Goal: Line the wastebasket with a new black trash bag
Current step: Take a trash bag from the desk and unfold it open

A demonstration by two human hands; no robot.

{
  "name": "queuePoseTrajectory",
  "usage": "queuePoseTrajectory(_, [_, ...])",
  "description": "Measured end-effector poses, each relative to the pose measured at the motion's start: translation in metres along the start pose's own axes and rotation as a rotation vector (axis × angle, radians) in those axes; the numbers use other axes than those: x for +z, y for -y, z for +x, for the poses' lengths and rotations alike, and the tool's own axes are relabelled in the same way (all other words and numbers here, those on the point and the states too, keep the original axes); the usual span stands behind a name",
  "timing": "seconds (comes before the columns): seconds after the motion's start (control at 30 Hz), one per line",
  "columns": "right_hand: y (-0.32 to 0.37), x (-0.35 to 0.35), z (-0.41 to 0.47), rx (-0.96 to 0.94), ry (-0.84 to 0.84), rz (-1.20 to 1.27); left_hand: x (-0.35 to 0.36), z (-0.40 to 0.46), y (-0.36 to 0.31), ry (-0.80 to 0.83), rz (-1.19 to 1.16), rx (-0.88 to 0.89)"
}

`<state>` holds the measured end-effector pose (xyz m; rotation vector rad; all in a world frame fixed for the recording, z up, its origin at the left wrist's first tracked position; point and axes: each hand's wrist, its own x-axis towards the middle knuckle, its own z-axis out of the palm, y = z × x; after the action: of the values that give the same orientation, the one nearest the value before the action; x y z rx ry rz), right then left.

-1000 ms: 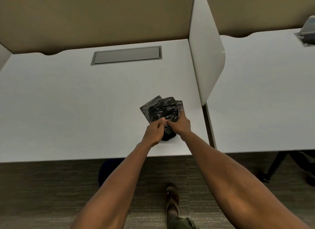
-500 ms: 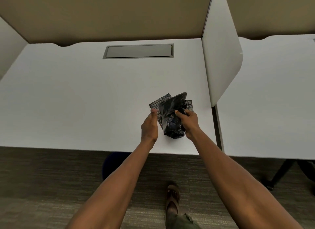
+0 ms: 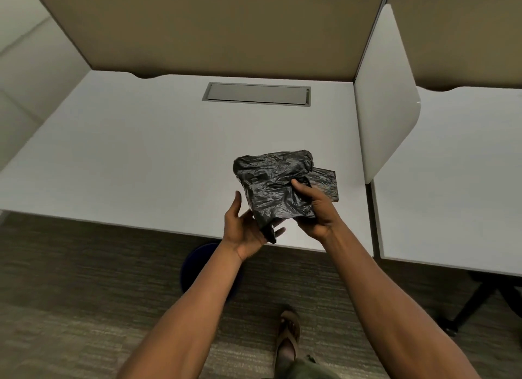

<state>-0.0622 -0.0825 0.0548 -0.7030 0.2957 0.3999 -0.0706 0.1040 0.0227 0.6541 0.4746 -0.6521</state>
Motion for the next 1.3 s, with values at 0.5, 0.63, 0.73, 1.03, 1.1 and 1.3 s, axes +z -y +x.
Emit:
queuePoseTrajectory(0.5, [-0.081,0.087,-0.071,0.039,0.003,-0.184,-0.121,-0.195,-0.027,0.069,-0.02,0.353])
queuePoseTrajectory(0.63, [-0.109,0.122,-0.079,-0.16,-0.068,-0.512,-0.161,-0.236,-0.035,-0.026,-0.001,0.418])
queuePoseTrajectory(0.73, [-0.124,0.15,-0.09,-0.217,-0.03,-0.553,-0.186,-0.266,-0.037,-0.183,0.056,0.488])
queuePoseTrajectory(1.03, [-0.173,0.257,-0.138,-0.268,0.175,-0.626,-0.261,-0.311,-0.017,-0.323,-0.444,0.262])
queuePoseTrajectory(1.1, [-0.185,0.278,-0.148,-0.196,0.255,-0.592,-0.269,-0.314,-0.006,-0.501,-0.359,0.088])
queuePoseTrajectory(1.3, [-0.217,0.323,-0.17,-0.096,0.446,-0.541,-0.264,-0.303,0.007,-0.392,-0.288,0.068])
